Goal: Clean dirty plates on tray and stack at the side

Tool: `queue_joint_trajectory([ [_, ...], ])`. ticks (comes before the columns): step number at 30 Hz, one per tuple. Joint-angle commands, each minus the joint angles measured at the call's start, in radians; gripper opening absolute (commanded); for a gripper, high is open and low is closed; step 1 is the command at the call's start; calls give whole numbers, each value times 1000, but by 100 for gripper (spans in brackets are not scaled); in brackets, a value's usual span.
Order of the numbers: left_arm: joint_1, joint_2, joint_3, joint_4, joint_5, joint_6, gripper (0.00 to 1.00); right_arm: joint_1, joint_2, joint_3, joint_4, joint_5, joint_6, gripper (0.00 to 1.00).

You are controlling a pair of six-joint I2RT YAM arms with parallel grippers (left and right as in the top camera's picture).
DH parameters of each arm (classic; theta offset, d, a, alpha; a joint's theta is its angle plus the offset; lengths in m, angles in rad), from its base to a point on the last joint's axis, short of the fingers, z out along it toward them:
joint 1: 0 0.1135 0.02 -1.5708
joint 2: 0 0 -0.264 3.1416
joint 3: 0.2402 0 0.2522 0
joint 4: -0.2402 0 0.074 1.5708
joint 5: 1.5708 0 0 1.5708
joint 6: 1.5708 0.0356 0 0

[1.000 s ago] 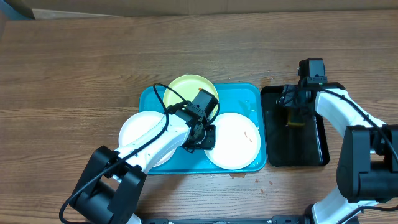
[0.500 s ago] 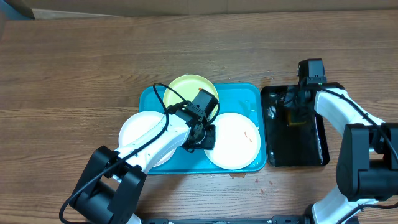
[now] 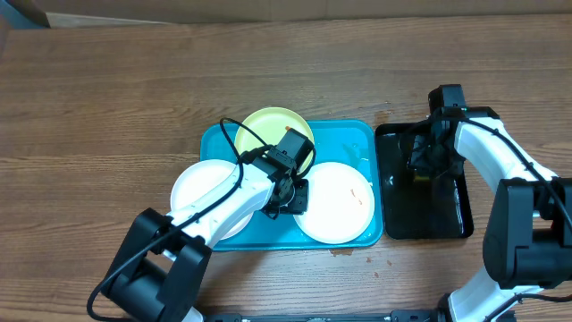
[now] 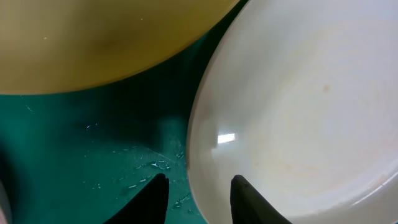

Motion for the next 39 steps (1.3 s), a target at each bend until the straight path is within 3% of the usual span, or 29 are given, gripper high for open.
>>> queue_joint_trajectory([
  [1, -1, 46, 7, 6, -8, 5, 34, -2, 5, 13, 0, -9, 2, 58],
  [5, 16, 58, 7, 5, 18, 5, 34, -2, 5, 9, 1, -19, 6, 57],
  [10, 26, 58, 7, 5, 20, 5, 13, -2, 5, -2, -4, -27, 6, 48],
  [13, 26, 58, 7, 5, 21, 5, 8, -1, 5, -7, -27, -121, 5, 17],
  [15, 26, 57, 7, 4, 21, 6, 4, -1, 5, -7, -48, -156, 5, 10],
  [18, 28, 57, 8, 3, 21, 6, 5, -2, 5, -7, -69, -157, 5, 17],
  [21, 39, 57, 9, -6, 22, 5, 13, -2, 5, -7, -62, -137, 4, 37],
  [23, 45, 57, 9, -7, 30, 6, 15, -2, 5, -7, -38, -108, 4, 42],
  [32, 49, 57, 9, -13, 37, 6, 18, -2, 5, -7, 66, -87, 1, 43],
  [39, 49, 57, 9, -13, 37, 5, 20, -1, 5, -60, 103, -87, 1, 51],
])
